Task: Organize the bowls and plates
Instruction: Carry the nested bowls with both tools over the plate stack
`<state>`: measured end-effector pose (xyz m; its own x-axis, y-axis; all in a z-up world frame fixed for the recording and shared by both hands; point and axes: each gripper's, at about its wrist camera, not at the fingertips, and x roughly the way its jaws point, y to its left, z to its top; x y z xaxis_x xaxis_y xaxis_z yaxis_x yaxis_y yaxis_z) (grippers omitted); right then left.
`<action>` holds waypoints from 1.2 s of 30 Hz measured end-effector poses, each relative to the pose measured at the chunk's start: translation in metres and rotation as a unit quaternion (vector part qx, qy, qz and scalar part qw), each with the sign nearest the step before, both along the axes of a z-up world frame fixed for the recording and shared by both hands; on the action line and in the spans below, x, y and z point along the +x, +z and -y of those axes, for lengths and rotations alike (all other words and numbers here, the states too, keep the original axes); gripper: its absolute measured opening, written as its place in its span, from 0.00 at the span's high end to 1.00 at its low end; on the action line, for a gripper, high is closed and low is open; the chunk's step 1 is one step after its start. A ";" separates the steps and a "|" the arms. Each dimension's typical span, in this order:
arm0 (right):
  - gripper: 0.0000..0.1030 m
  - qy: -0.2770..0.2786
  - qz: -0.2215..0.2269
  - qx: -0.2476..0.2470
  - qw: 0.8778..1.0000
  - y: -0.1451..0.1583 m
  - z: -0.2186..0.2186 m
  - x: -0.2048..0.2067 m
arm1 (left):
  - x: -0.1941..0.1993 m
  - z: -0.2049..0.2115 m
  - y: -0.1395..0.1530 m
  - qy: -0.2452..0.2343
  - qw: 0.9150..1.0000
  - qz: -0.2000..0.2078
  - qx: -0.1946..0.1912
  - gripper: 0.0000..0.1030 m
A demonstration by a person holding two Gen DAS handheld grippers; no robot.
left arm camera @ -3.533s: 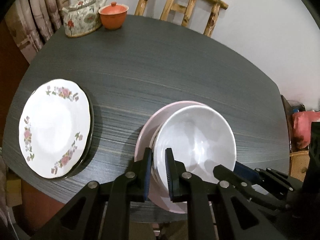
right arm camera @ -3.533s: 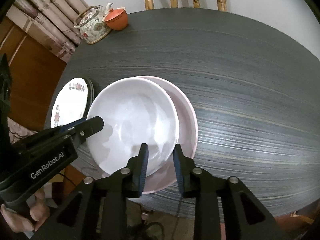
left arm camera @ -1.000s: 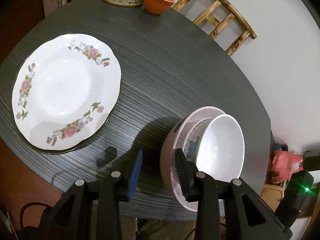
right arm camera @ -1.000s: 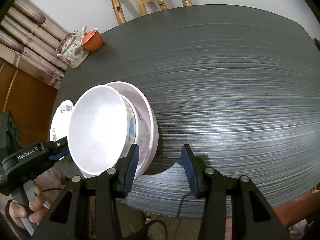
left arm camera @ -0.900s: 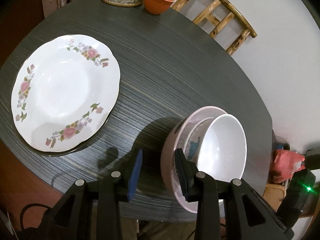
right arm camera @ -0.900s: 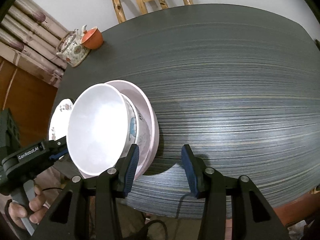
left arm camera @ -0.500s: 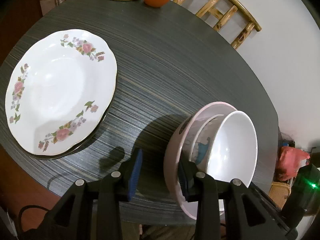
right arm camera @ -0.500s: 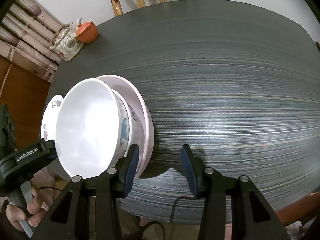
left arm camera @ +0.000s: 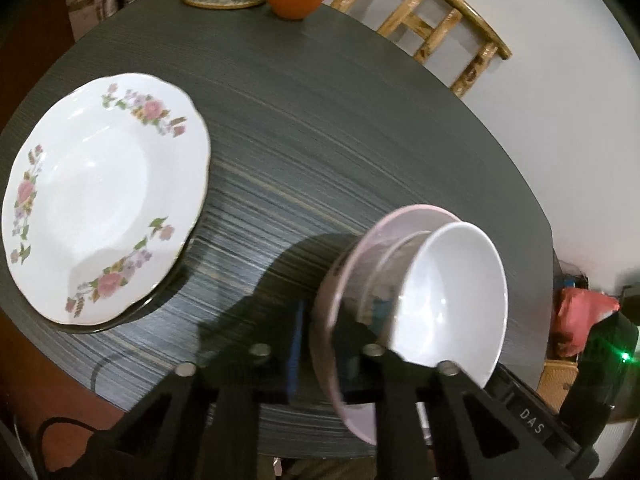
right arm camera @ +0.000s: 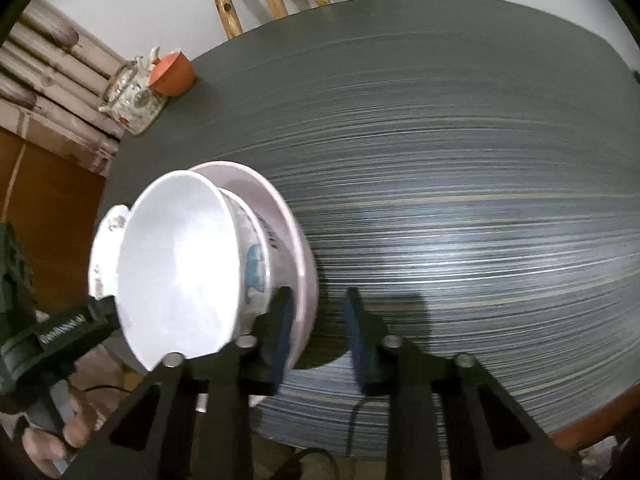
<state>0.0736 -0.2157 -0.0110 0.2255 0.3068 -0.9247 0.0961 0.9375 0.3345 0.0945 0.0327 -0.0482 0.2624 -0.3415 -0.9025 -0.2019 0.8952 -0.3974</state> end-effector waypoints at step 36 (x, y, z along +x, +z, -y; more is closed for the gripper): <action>0.88 -0.020 0.009 -0.003 1.000 0.001 -0.009 0.001 | 0.003 0.006 0.005 -0.012 0.999 0.008 0.042 0.96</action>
<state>0.0747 -0.2069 -0.0102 0.2535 0.2921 -0.9222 0.1268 0.9351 0.3310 0.0976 0.0271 -0.0430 0.2695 -0.2708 -0.9241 -0.1739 0.9302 -0.3233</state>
